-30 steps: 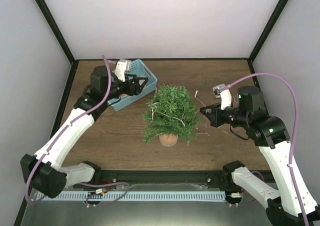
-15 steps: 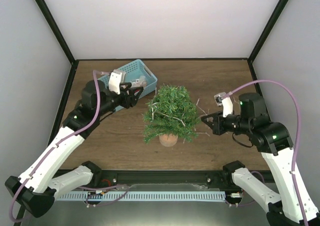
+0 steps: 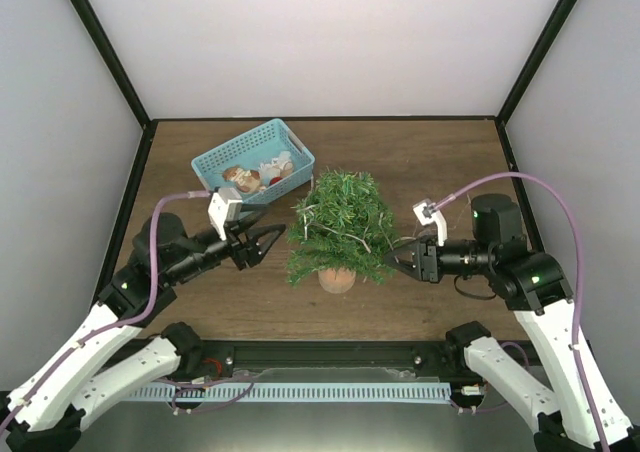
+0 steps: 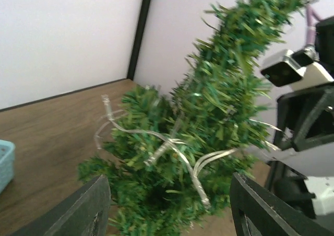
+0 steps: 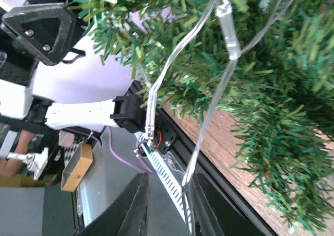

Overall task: Decorate the small christmas tree
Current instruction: Wrap the decoration item around the Christmas tree.

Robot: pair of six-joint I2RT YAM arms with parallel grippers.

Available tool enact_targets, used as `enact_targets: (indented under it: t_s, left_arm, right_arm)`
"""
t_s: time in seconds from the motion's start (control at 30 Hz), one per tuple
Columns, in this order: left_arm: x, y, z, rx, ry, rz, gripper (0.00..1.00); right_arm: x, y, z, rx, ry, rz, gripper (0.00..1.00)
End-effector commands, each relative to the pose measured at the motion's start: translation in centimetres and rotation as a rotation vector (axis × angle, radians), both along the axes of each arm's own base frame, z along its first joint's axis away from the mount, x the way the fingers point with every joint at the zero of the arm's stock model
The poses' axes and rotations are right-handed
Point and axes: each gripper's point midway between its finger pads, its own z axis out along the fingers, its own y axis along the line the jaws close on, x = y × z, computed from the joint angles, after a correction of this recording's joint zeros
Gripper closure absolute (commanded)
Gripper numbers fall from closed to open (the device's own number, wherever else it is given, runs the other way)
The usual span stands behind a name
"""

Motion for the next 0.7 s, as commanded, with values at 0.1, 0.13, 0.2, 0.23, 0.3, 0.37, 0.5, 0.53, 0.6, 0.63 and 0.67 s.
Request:
enact_targets:
  t_s: [0.1,0.13,0.2,0.23,0.3,0.37,0.5,0.53,0.6,0.63,0.67]
  left_arm:
    - [-3.6,-2.3,0.5,-0.051,-0.080,-0.180,0.36]
    - [-3.9,-2.5,0.6,-0.056,-0.096,-0.193,0.36]
    - [-4.3,-2.8,0.3,-0.057,-0.119,-0.206,0.36]
    - [-4.5,-3.0,0.1,-0.056,-0.129,-0.211,0.36]
    - [-4.8,-3.5,-0.3,-0.055,-0.144,-0.221,0.37]
    - [-5.2,-4.1,-0.6,-0.062,-0.149,-0.239,0.37]
    - [-6.9,-5.6,-0.7,-0.101,-0.152,-0.302,0.37]
    - [-7.3,-6.0,-0.9,-0.105,-0.152,-0.312,0.37]
    - [-8.2,-6.9,-1.3,-0.102,-0.158,-0.332,0.37]
    - [-8.5,-7.4,-1.6,-0.094,-0.163,-0.333,0.37]
    - [-8.9,-7.8,-2.1,-0.082,-0.171,-0.337,0.37]
  right_arm:
    - [-2.4,0.9,2.0,0.171,0.052,0.084,0.66]
    - [-2.8,0.9,2.1,0.190,0.060,0.095,0.65]
    - [-3.6,1.0,2.3,0.229,0.079,0.124,0.61]
    - [-3.9,1.0,2.7,0.250,0.084,0.137,0.59]
    - [-4.6,1.2,3.8,0.301,0.081,0.174,0.58]
    - [-5.2,1.1,5.1,0.350,0.059,0.193,0.56]
    - [-5.4,1.1,6.6,0.405,0.040,0.207,0.52]
    - [-5.3,1.2,6.5,0.409,0.050,0.203,0.52]
    - [-4.9,1.3,6.0,0.414,0.082,0.191,0.51]
    - [-4.8,1.3,6.0,0.420,0.080,0.187,0.51]
    - [-4.7,1.3,5.8,0.425,0.090,0.182,0.51]
